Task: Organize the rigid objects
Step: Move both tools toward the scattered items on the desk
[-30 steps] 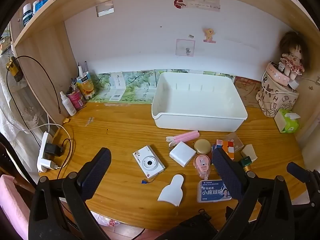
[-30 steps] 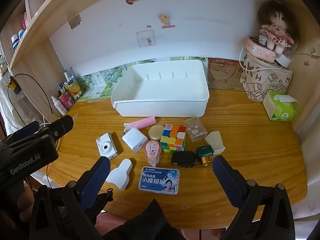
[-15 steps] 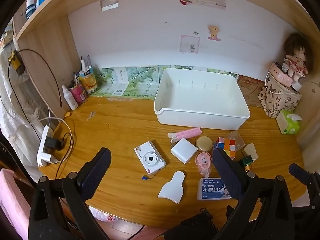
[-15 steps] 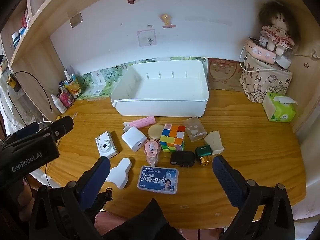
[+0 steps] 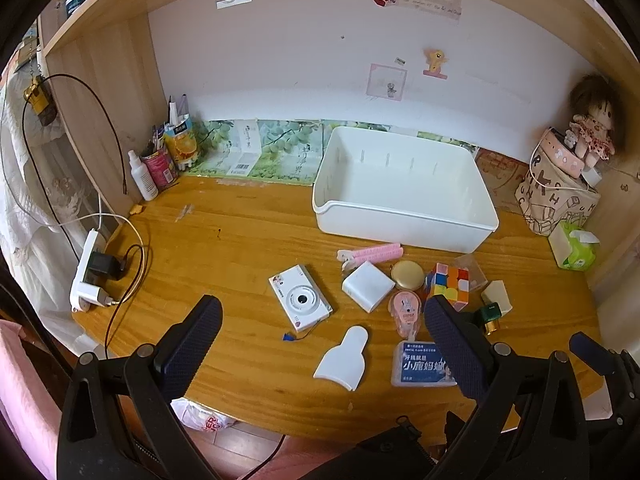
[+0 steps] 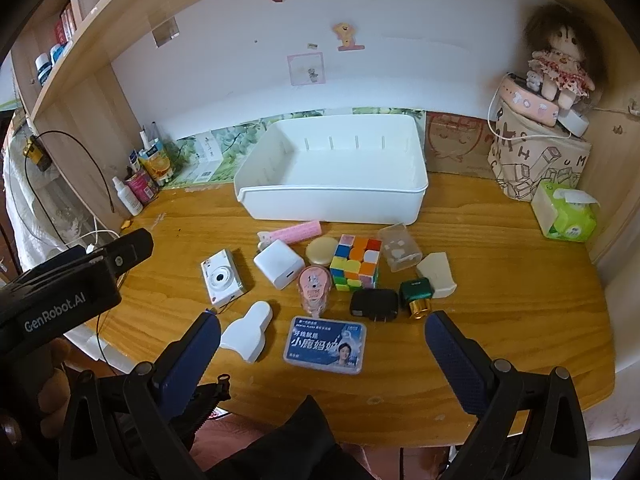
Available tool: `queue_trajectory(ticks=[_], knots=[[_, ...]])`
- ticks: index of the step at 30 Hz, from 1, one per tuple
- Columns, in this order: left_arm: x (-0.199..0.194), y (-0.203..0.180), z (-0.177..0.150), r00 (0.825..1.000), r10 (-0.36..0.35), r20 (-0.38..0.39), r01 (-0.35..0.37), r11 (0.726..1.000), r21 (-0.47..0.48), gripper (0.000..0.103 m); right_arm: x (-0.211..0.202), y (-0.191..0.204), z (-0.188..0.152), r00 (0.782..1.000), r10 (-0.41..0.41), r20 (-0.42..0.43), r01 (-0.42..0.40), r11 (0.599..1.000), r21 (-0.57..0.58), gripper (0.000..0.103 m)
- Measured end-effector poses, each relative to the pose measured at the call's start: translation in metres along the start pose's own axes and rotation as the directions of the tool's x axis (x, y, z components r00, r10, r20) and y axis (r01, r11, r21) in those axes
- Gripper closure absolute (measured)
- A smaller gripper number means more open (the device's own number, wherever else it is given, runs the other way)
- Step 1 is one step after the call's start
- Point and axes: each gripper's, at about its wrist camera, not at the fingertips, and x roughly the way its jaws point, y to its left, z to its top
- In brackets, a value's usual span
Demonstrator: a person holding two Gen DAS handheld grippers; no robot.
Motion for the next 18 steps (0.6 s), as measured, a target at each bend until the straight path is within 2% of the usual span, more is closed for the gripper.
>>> queue_trajectory(ticks=[14,18], knots=[[0.001,0.014,-0.022,0.997,0.013,-0.077,-0.016,0.999,-0.037,0.002,-0.004,0.011,-0.018,0.999,0.035,-0.010,-0.036,0.999,-0.036,0.001],[0.008,0.015,-0.027,0.993,0.010,-0.121,-0.015,0.999,-0.034,0.002,-0.001,0.014,-0.023,0.998,0.053,-0.018,-0.054,0.997,-0.062,0.001]])
